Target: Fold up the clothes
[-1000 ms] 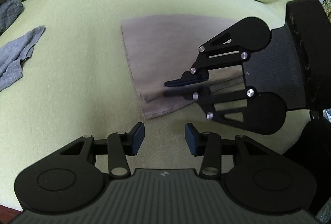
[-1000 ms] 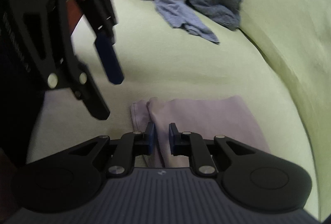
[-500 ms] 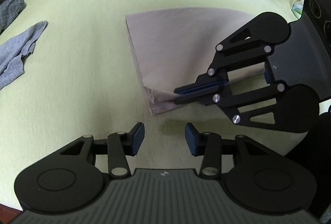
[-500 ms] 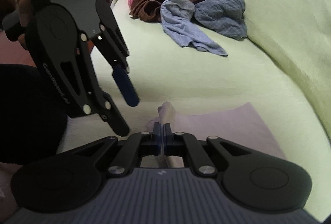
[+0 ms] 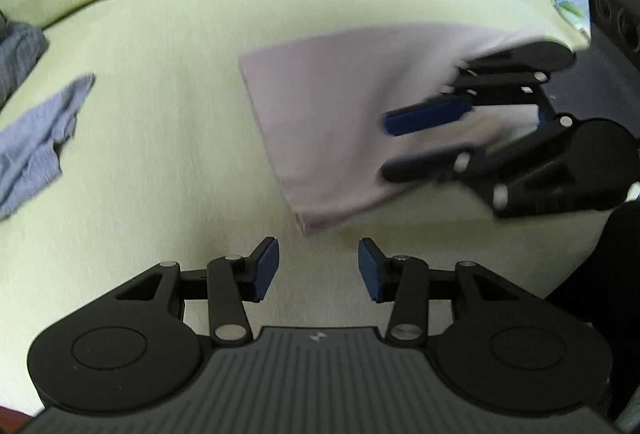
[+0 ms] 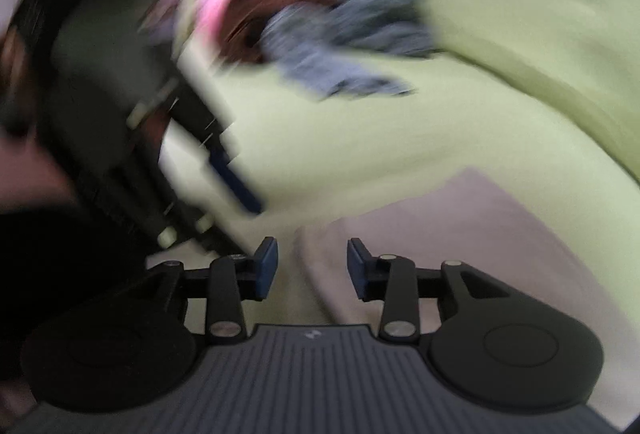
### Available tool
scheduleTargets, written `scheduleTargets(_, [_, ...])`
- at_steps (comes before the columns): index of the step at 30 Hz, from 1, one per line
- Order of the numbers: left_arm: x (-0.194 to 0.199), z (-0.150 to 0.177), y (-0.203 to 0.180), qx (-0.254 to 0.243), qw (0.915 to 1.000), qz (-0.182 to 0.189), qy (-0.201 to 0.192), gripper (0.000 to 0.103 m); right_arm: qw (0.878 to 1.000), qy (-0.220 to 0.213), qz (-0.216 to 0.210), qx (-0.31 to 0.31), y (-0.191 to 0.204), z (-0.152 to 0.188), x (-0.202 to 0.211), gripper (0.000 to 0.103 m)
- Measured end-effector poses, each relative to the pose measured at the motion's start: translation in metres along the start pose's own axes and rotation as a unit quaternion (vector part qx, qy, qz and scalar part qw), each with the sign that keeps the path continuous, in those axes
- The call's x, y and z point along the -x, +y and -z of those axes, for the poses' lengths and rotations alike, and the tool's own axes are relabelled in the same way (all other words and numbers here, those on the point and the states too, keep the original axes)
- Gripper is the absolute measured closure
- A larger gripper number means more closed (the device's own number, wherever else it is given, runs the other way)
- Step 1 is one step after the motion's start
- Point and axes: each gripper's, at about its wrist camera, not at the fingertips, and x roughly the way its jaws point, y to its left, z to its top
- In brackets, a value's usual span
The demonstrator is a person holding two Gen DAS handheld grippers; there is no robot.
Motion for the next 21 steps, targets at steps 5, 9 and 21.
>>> scheduleTargets(5, [-0.016, -0.033, -0.023, -0.024, 0.9993, 0.007, -0.026, 0.053, 0.989, 0.047, 0.098, -0.103, -0.03, 0.04, 0.029, 0.085])
scheduleTargets(9, [-0.046, -0.068, -0.041, -0.036, 0.9984, 0.011, -0.042, 0.053, 0.97, 0.029, 0.159, -0.183, -0.041, 0.067, 0.085, 0.086])
scheduleTargets(21, [-0.113, -0.1, -0.076, -0.052, 0.9979, -0.006, -0.037, 0.049, 0.788, -0.173, 0.295, -0.512, -0.144, 0.209, 0.282, 0.076])
